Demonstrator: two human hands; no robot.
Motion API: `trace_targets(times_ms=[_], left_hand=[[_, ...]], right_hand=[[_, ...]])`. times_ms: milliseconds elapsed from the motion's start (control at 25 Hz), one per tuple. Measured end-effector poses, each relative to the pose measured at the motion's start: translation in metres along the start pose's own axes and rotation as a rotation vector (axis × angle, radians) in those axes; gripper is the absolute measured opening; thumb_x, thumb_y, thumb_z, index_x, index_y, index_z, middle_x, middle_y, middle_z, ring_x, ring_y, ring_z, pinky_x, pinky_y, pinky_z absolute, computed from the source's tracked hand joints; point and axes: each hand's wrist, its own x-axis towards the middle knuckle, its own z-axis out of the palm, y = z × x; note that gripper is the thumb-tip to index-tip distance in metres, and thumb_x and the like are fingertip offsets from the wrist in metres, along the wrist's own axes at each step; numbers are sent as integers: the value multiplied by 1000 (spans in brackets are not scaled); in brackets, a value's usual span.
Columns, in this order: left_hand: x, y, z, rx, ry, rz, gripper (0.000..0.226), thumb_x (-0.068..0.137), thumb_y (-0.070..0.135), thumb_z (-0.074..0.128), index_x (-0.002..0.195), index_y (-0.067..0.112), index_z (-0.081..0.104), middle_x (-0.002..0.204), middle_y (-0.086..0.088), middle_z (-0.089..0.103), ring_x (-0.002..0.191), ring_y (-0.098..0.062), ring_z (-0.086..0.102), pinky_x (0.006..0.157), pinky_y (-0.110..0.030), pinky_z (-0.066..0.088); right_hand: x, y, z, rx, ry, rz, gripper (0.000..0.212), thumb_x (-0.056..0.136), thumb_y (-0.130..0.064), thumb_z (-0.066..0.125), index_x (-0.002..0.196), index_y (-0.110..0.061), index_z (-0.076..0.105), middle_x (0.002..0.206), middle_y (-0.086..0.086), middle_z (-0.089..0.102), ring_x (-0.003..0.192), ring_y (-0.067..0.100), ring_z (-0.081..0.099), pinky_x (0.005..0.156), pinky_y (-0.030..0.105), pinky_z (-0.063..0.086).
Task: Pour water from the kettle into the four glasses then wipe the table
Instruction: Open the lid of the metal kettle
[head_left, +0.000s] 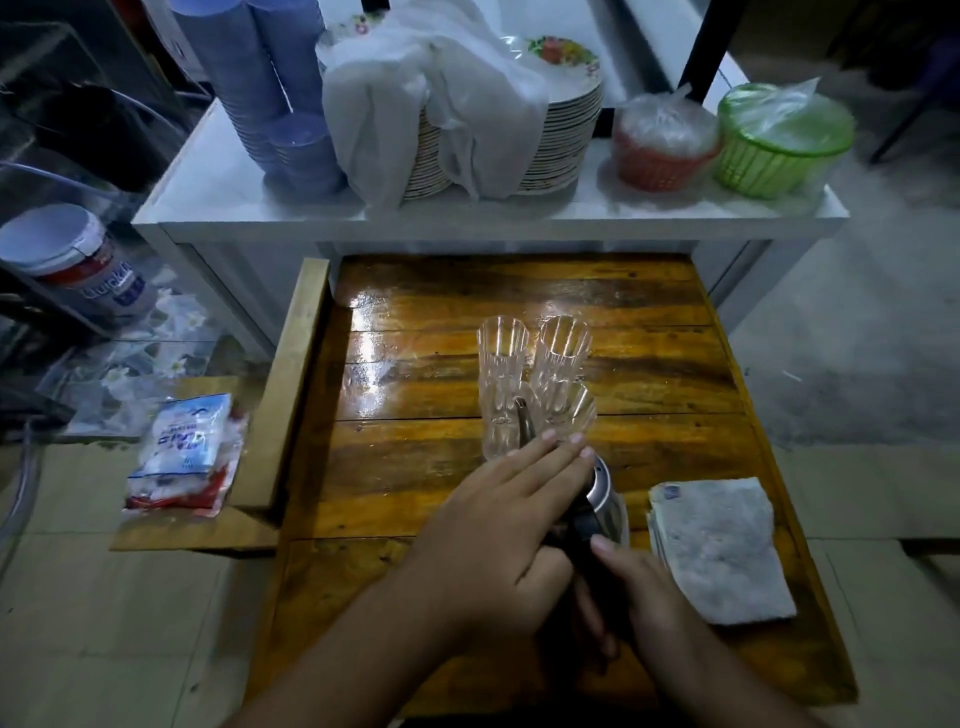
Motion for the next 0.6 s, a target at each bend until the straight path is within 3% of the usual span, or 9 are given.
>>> trace_targets(times_ms=[200,600], left_hand=[[0,-20,-8,-114,-28,-4,76,82,36,28,157,34,18,164,21,11,145,11,-4,116,-23,4],[8,-29,-18,-225,-41,-18,72,84,36,28,156,32,24,163,19,19,145,11,5,120,-35,13]], right_hand=[[3,-13,13,29,15,112,69,77,-67,45,51,-5,56,41,13,45,43,27,51,58,37,42],[-7,-52,22,29,37,231,70,84,-66,49,56,-2,59,44,14,49,45,26,53,57,37,45]])
